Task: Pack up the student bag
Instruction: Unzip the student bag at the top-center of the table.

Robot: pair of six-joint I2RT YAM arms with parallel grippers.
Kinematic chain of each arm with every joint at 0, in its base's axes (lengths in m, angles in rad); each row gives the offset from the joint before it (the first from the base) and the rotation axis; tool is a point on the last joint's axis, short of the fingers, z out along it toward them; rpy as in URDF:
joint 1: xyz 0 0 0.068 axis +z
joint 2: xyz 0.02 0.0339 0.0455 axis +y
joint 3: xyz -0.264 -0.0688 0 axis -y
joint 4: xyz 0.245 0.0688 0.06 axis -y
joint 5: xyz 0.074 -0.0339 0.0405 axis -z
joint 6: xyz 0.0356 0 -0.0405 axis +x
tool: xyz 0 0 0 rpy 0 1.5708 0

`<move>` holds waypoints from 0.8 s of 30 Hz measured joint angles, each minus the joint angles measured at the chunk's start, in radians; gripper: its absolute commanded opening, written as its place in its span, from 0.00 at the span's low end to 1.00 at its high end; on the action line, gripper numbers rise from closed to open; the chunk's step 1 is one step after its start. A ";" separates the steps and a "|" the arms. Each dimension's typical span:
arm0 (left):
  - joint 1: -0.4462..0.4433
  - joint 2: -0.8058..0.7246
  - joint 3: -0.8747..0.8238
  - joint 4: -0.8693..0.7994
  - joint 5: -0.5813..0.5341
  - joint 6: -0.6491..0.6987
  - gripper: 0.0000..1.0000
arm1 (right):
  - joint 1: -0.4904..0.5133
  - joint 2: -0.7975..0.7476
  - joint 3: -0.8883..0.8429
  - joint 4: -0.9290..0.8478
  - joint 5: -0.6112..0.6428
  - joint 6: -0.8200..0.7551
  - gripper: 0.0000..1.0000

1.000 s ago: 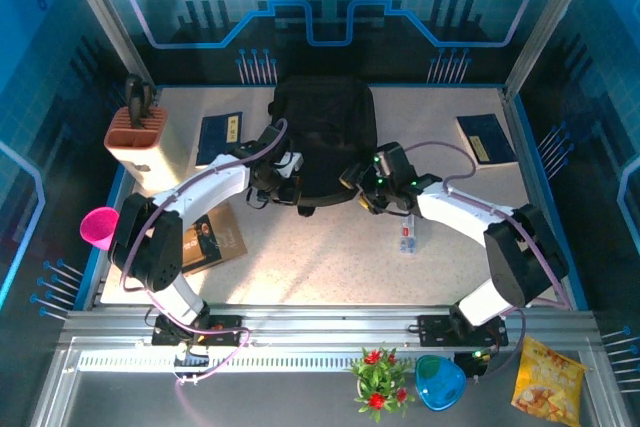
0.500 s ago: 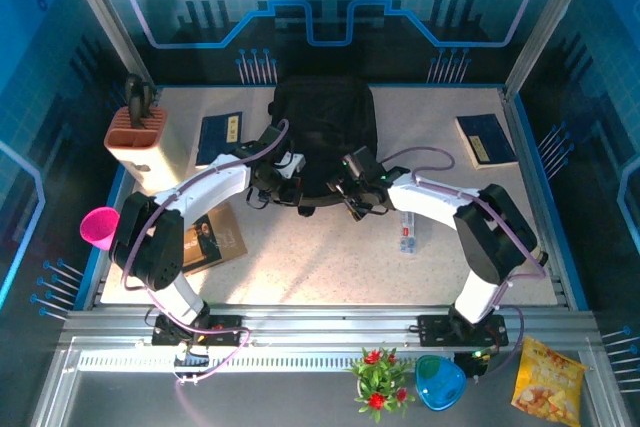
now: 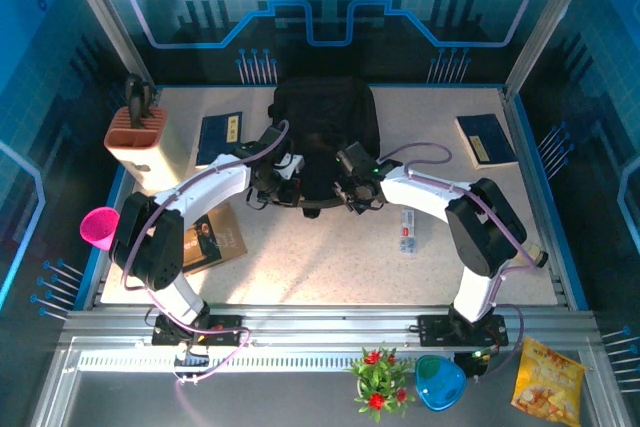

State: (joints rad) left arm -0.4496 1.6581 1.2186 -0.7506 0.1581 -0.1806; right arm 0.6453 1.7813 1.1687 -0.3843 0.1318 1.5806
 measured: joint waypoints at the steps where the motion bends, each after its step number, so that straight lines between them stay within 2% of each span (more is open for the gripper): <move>1: 0.000 0.000 0.000 -0.003 -0.011 0.000 0.00 | -0.002 -0.009 -0.006 -0.001 0.008 -0.007 0.20; 5: 0.011 -0.002 -0.018 -0.003 -0.034 -0.001 0.00 | -0.022 -0.052 -0.048 -0.007 0.031 -0.030 0.18; 16: 0.016 0.053 -0.031 0.060 -0.018 -0.004 0.00 | -0.082 -0.093 -0.108 0.058 -0.009 -0.112 0.16; 21: 0.017 0.079 -0.023 0.078 0.047 -0.005 0.00 | -0.115 -0.093 -0.109 0.068 -0.022 -0.165 0.18; 24: 0.014 0.079 0.010 0.080 0.095 -0.013 0.00 | -0.137 -0.101 -0.109 0.067 -0.018 -0.199 0.24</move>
State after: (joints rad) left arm -0.4351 1.7370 1.2289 -0.6701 0.2531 -0.1932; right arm 0.5087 1.6806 1.0595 -0.3176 0.1143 1.3815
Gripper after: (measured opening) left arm 0.050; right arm 0.206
